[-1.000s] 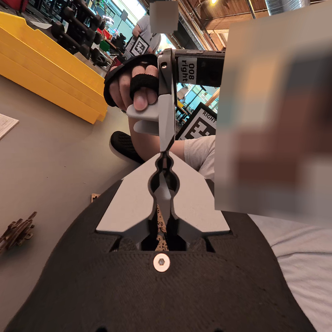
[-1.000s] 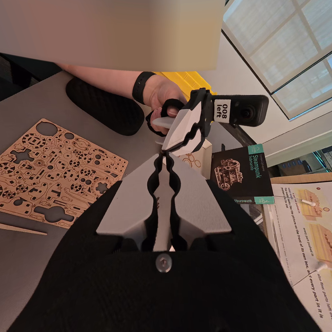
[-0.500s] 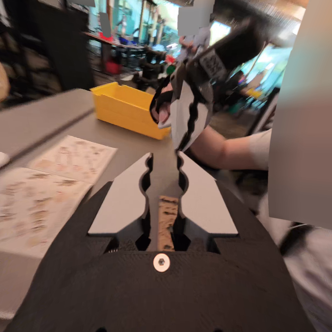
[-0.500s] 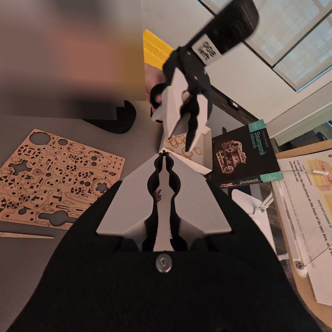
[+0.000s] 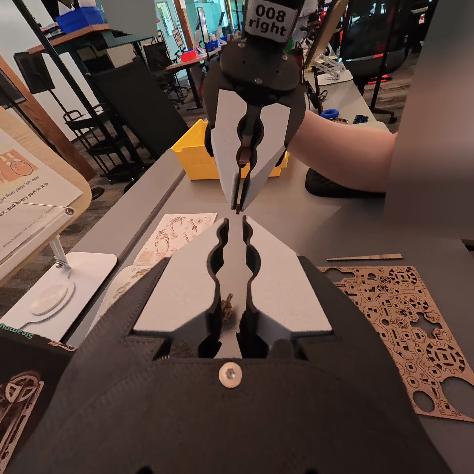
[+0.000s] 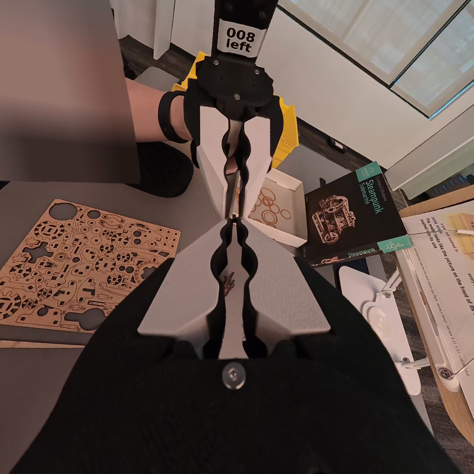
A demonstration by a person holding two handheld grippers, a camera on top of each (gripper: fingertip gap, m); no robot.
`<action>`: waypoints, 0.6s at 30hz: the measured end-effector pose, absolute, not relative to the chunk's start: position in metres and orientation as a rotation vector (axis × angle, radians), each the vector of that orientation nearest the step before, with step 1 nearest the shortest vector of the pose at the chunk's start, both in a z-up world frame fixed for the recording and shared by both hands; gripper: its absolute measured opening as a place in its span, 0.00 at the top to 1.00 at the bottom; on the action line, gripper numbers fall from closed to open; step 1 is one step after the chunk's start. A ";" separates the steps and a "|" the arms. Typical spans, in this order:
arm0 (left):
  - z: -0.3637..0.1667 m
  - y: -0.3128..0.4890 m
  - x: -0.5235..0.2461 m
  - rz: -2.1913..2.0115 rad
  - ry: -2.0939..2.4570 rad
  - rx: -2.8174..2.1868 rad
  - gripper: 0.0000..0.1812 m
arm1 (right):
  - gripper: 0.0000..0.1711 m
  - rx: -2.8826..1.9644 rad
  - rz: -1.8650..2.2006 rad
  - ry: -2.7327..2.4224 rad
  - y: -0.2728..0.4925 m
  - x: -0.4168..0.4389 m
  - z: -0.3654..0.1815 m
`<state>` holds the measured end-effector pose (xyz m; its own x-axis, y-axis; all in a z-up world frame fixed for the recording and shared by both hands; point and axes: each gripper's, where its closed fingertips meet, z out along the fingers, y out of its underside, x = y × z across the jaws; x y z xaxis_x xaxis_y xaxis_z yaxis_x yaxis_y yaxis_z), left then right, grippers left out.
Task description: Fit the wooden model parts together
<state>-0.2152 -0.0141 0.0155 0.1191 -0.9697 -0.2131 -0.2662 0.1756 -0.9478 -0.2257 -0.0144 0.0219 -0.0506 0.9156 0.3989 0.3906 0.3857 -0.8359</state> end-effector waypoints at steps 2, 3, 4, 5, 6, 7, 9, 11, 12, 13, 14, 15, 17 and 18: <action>0.013 -0.013 -0.214 -0.797 1.374 -1.307 0.94 | 0.99 -1.180 0.651 -1.639 -0.015 -0.226 0.021; 0.014 -0.013 -0.213 -0.790 1.372 -1.303 0.94 | 0.99 -1.184 0.645 -1.646 -0.014 -0.227 0.019; 0.014 -0.015 -0.213 -0.793 1.374 -1.297 0.94 | 0.99 -1.185 0.640 -1.652 -0.014 -0.227 0.018; 0.015 -0.016 -0.212 -0.796 1.379 -1.293 0.95 | 0.99 -1.184 0.635 -1.655 -0.014 -0.227 0.017; 0.014 -0.017 -0.212 -0.793 1.385 -1.291 0.95 | 0.99 -1.184 0.633 -1.656 -0.014 -0.227 0.017; 0.014 -0.017 -0.212 -0.788 1.392 -1.290 0.96 | 0.99 -1.187 0.631 -1.658 -0.014 -0.227 0.016; 0.012 -0.018 -0.212 -0.773 1.402 -1.288 0.97 | 0.99 -1.186 0.628 -1.664 -0.014 -0.227 0.015; 0.011 -0.018 -0.211 -0.760 1.412 -1.281 0.98 | 0.99 -1.178 0.635 -1.673 -0.015 -0.226 0.015; 0.011 -0.019 -0.211 -0.759 1.416 -1.278 0.98 | 0.99 -1.171 0.644 -1.679 -0.017 -0.226 0.015; 0.011 -0.020 -0.211 -0.763 1.420 -1.276 0.99 | 0.99 -1.161 0.657 -1.683 -0.019 -0.225 0.015; 0.012 -0.022 -0.211 -0.772 1.424 -1.271 1.00 | 0.99 -1.152 0.670 -1.684 -0.020 -0.225 0.016; 0.013 -0.023 -0.211 -0.781 1.425 -1.267 1.00 | 0.99 -1.146 0.683 -1.683 -0.021 -0.225 0.016; 0.013 -0.024 -0.211 -0.785 1.430 -1.264 1.00 | 0.99 -1.141 0.697 -1.686 -0.022 -0.225 0.016; 0.012 -0.024 -0.210 -0.780 1.435 -1.264 1.00 | 0.99 -1.139 0.701 -1.692 -0.023 -0.225 0.016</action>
<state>-0.2103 -0.0241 0.0124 0.0779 -0.9594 -0.2712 -0.2946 0.2377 -0.9256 -0.2249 -0.0227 0.0157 -0.1199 0.9141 0.3874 0.3725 0.4031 -0.8359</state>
